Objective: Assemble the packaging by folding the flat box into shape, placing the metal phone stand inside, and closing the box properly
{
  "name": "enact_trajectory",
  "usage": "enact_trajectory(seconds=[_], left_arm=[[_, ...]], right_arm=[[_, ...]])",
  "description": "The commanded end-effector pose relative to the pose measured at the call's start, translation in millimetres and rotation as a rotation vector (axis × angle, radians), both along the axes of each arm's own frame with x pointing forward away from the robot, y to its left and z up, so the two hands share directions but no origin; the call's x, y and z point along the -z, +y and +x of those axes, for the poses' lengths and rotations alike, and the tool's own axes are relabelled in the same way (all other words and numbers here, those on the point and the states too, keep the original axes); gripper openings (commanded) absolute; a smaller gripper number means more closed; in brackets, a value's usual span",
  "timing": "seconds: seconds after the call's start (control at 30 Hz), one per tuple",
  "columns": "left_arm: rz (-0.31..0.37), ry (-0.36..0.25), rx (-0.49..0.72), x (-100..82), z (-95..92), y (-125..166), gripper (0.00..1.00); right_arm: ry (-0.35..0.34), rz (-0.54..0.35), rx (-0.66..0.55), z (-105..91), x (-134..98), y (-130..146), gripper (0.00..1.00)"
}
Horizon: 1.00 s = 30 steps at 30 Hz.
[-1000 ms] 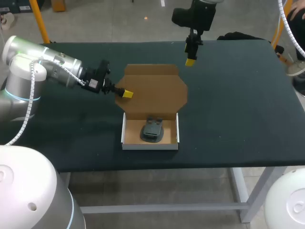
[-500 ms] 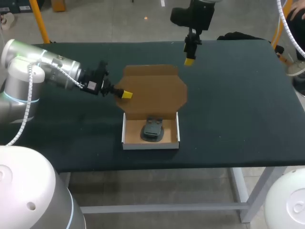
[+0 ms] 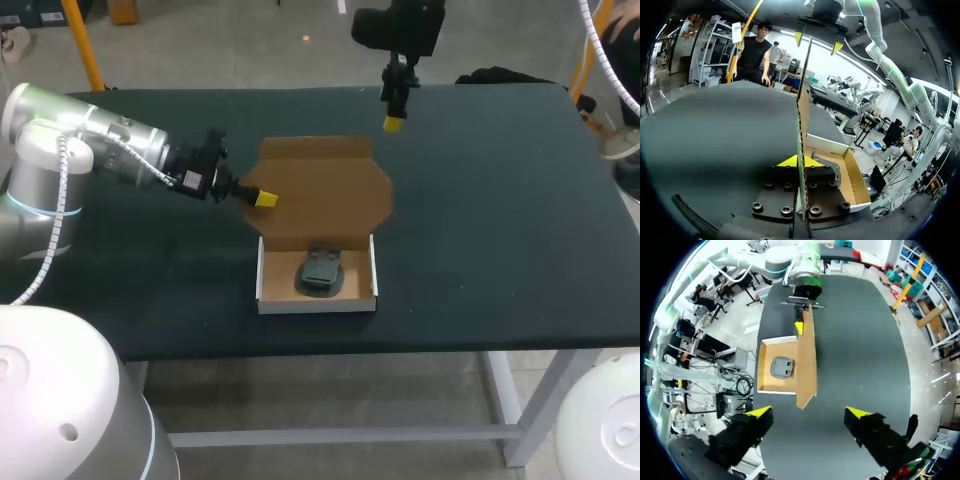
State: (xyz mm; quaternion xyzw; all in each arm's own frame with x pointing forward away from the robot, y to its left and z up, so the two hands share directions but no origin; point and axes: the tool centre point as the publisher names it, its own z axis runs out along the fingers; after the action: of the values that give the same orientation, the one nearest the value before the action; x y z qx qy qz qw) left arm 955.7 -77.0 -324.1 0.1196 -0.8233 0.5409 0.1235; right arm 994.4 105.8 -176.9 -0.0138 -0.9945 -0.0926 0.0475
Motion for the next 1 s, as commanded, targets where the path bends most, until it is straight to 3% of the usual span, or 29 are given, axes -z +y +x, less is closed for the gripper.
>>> enact_trajectory(seconds=[0.03,0.23,0.53,1.0], left_arm=[[0.000,0.000,0.000,1.4,-0.4,0,0.00],[0.000,0.000,0.000,1.4,-0.4,0,0.00],[0.000,-0.152,-0.042,-7.7,-14.1,3,0.00],[0.033,-0.311,-0.006,-14.2,-26.9,1,0.00]], right_arm=[[-0.021,-0.004,-0.013,2.4,1,4,1.00],[-0.043,-0.008,-0.043,7.5,1,17,1.00],[-0.048,-0.012,-0.064,9.8,-1,25,1.00],[-0.058,-0.015,-0.086,10.9,-4,33,1.00]])
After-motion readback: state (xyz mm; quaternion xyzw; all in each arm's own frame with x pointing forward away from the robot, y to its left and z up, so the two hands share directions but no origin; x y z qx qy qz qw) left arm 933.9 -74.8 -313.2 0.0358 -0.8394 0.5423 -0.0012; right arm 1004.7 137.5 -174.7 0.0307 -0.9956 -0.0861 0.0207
